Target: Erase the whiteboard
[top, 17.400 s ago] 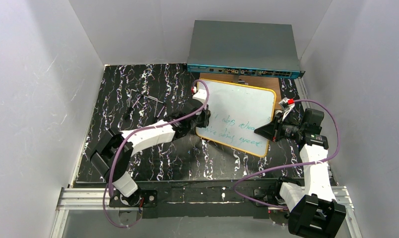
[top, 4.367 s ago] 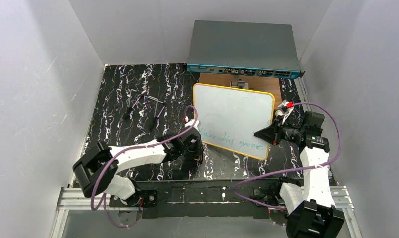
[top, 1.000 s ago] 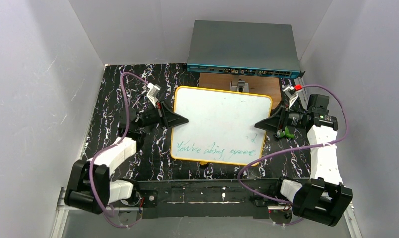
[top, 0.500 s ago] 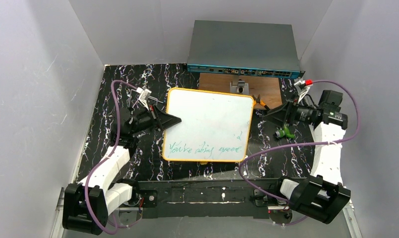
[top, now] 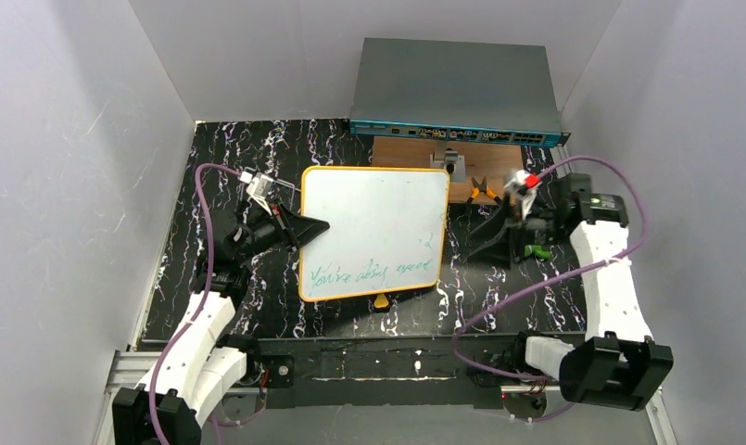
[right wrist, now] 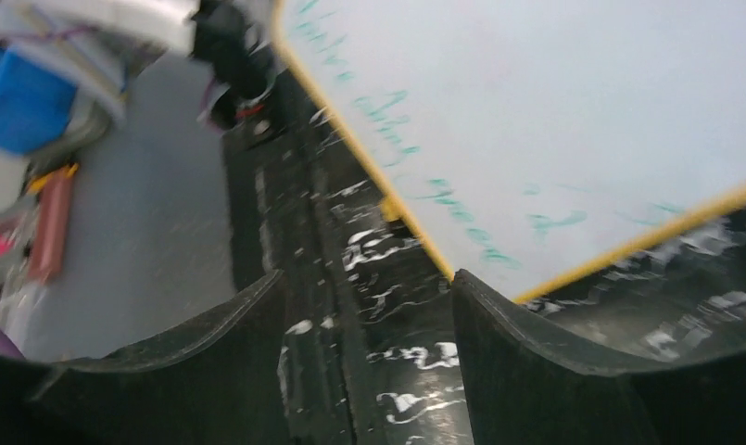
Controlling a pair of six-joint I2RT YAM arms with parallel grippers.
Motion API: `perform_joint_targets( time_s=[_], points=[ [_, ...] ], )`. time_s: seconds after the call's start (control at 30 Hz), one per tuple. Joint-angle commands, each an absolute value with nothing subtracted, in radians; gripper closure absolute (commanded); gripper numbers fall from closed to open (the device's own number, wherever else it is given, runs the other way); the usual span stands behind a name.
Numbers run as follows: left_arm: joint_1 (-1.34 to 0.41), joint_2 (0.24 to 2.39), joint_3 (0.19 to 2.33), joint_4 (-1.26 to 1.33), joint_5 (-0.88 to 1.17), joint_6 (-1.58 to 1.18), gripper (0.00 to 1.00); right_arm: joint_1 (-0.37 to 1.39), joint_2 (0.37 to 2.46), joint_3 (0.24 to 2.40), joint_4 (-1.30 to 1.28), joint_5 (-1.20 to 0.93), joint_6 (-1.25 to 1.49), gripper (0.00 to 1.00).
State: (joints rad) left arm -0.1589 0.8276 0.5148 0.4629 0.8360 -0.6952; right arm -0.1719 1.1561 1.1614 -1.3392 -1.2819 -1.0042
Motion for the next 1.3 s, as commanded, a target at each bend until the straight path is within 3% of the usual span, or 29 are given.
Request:
perform_joint_targets(
  time_s=[0.0,0.17,0.4,0.53,0.6,0.87,1.17,1.27],
  points=[
    [-0.159,0.769,0.545,0.404,0.768,-0.569,1.0,0.087,1.097,1.092,-1.37,-1.23,-1.118,0.29],
    [-0.163,0.735,0.524,0.361,0.673,-0.502,1.0,0.493,1.043,0.947,-0.807,-0.865,-0.645,0.29],
    [-0.166,0.709,0.501,0.304,0.598,-0.439,1.0,0.853,1.347,1.013,-0.572,-0.541,-0.323,0.32],
    [-0.165,0.688,0.521,0.221,0.544,-0.334,1.0,0.931,1.484,1.039,-0.474,-0.449,-0.118,0.35],
    [-0.166,0.687,0.549,0.135,0.541,-0.231,1.0,0.981,1.481,0.939,-0.3,-0.278,0.116,0.34],
    [-0.166,0.616,0.545,-0.032,0.401,-0.04,1.0,1.083,1.556,0.912,-0.151,0.092,0.218,0.35],
    [-0.166,0.587,0.537,-0.062,0.398,-0.022,1.0,1.083,1.633,0.941,-0.157,0.159,0.226,0.38],
    [-0.166,0.589,0.538,-0.058,0.41,-0.021,1.0,1.083,1.655,0.951,-0.171,0.133,0.219,0.43]
  ],
)
